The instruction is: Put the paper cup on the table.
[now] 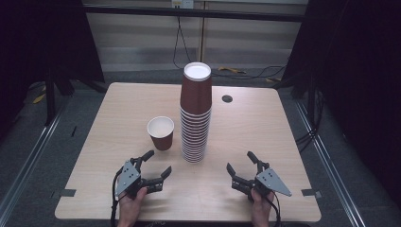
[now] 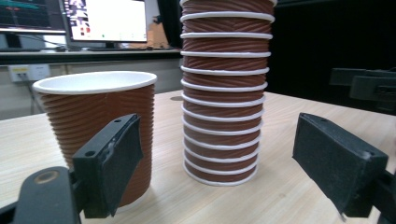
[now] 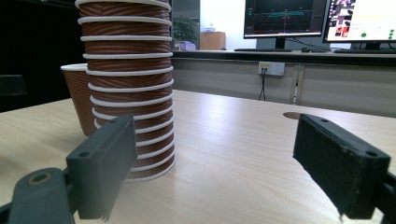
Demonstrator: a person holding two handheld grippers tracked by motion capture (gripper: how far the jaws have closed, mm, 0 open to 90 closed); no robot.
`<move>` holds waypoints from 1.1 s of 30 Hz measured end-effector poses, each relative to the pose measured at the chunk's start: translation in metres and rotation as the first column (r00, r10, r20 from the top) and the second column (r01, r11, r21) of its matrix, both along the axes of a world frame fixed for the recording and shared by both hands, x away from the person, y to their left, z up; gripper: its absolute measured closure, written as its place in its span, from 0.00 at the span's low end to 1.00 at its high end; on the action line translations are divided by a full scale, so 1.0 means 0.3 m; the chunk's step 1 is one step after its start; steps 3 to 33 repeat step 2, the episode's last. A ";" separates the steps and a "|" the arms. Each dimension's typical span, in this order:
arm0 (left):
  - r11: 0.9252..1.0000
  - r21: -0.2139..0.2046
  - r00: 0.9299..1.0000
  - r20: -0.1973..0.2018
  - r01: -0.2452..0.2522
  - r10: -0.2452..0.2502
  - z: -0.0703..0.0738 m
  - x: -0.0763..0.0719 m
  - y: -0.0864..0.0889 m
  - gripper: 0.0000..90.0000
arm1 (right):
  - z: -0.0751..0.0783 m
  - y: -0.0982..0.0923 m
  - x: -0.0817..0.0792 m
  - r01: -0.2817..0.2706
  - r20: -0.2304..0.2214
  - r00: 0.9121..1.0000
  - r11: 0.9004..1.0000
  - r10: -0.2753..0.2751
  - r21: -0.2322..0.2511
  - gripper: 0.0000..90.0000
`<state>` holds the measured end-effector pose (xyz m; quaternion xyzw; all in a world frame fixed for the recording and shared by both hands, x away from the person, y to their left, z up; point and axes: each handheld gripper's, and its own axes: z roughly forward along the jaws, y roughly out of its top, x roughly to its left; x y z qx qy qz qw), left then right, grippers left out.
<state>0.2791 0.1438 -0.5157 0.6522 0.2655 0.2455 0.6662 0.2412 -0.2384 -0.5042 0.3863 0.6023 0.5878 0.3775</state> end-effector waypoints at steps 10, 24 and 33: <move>1.000 -0.003 1.000 -0.002 0.005 -0.005 0.000 0.000 0.000 0.17 | 0.000 0.001 0.000 0.002 -0.001 1.000 1.000 -0.002 -0.002 0.15; 1.000 -0.003 1.000 -0.002 0.005 -0.005 0.000 0.000 0.000 0.17 | 0.000 0.001 0.000 0.002 -0.001 1.000 1.000 -0.002 -0.002 0.15; 1.000 -0.003 1.000 -0.002 0.005 -0.005 0.000 0.000 0.000 0.17 | 0.000 0.001 0.000 0.002 -0.001 1.000 1.000 -0.002 -0.002 0.15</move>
